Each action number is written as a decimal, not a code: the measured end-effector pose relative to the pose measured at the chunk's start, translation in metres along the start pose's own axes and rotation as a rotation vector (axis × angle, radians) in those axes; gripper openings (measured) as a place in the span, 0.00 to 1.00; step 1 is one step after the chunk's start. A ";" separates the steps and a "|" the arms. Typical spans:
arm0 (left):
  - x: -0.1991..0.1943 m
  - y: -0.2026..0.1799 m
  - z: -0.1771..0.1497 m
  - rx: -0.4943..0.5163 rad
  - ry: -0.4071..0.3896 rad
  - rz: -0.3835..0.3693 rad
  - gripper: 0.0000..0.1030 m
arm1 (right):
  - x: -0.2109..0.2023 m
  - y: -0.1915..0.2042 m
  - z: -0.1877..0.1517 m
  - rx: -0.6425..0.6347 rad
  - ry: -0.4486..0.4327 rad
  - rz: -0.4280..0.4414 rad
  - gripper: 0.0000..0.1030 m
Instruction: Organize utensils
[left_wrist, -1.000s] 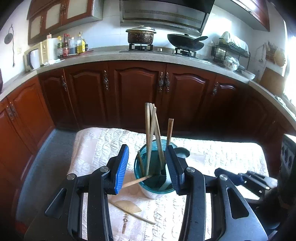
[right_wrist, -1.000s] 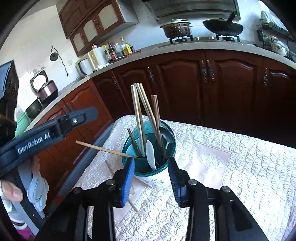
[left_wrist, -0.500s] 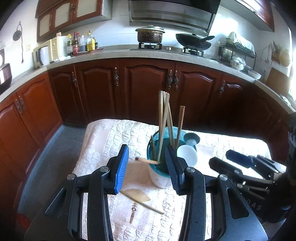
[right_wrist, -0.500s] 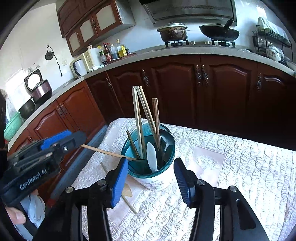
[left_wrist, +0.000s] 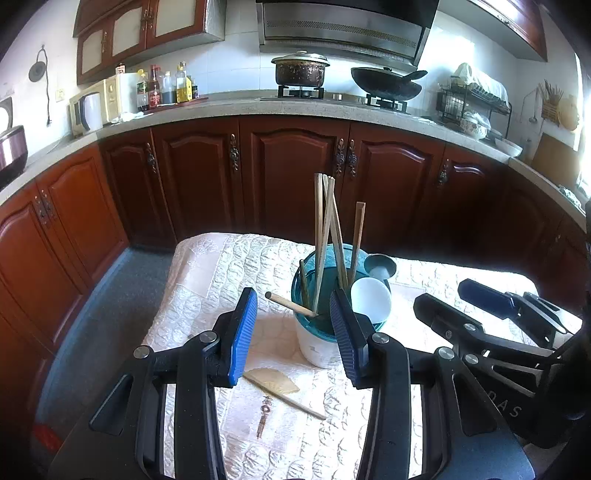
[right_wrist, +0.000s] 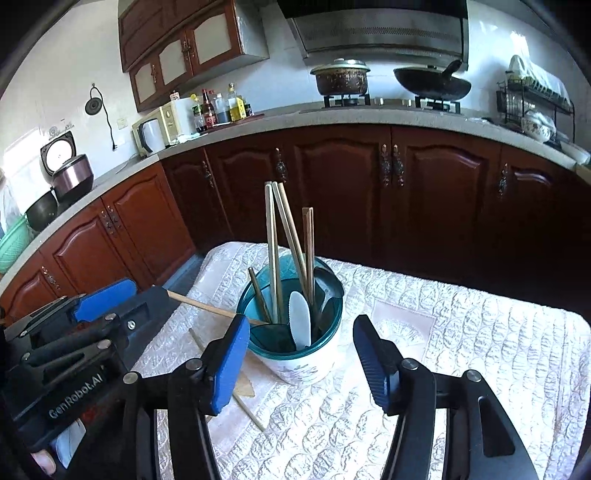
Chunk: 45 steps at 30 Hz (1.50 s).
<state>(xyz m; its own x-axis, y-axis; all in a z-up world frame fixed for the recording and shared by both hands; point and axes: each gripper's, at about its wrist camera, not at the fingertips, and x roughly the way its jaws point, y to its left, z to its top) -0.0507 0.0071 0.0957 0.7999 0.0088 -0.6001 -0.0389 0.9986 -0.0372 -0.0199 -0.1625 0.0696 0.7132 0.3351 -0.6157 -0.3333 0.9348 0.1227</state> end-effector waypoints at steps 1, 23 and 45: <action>0.000 0.000 0.000 -0.001 -0.002 0.005 0.39 | -0.001 0.000 0.000 0.000 -0.003 -0.001 0.55; 0.008 -0.007 0.002 0.011 -0.001 0.010 0.39 | 0.008 -0.006 0.005 0.010 0.012 -0.055 0.56; 0.000 -0.016 0.006 0.018 -0.023 0.004 0.39 | 0.006 -0.009 0.011 0.000 0.009 -0.080 0.57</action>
<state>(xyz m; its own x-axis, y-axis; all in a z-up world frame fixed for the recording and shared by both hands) -0.0462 -0.0085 0.1009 0.8135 0.0142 -0.5814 -0.0317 0.9993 -0.0199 -0.0057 -0.1677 0.0730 0.7322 0.2584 -0.6302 -0.2758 0.9585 0.0725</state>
